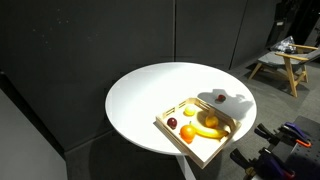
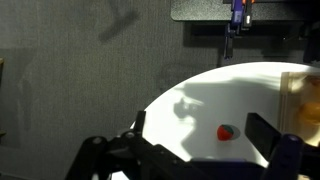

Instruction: Pick up the yellow lemon toy from the tray and put it on the table, pick up the red strawberry toy from the table and put it in the tray

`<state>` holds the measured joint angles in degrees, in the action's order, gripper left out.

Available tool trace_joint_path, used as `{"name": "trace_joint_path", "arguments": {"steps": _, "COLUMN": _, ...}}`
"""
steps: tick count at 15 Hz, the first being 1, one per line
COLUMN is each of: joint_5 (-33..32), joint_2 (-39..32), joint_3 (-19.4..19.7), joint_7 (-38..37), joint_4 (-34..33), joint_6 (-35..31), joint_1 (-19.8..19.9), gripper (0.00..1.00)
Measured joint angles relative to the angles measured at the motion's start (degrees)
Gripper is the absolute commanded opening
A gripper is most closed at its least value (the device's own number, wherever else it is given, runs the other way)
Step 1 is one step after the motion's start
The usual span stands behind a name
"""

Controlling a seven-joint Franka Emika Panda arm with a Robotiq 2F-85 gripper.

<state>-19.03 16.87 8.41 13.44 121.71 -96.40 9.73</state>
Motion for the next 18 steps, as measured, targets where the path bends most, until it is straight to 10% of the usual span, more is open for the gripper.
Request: {"name": "trace_joint_path", "arguments": {"steps": 18, "joint_5": 8.46, "joint_2": -6.69, "joint_3": -0.74, "joint_7": 0.77, "joint_4": -0.06, "joint_6": -4.96, "joint_1": -5.88, "gripper": 1.00}}
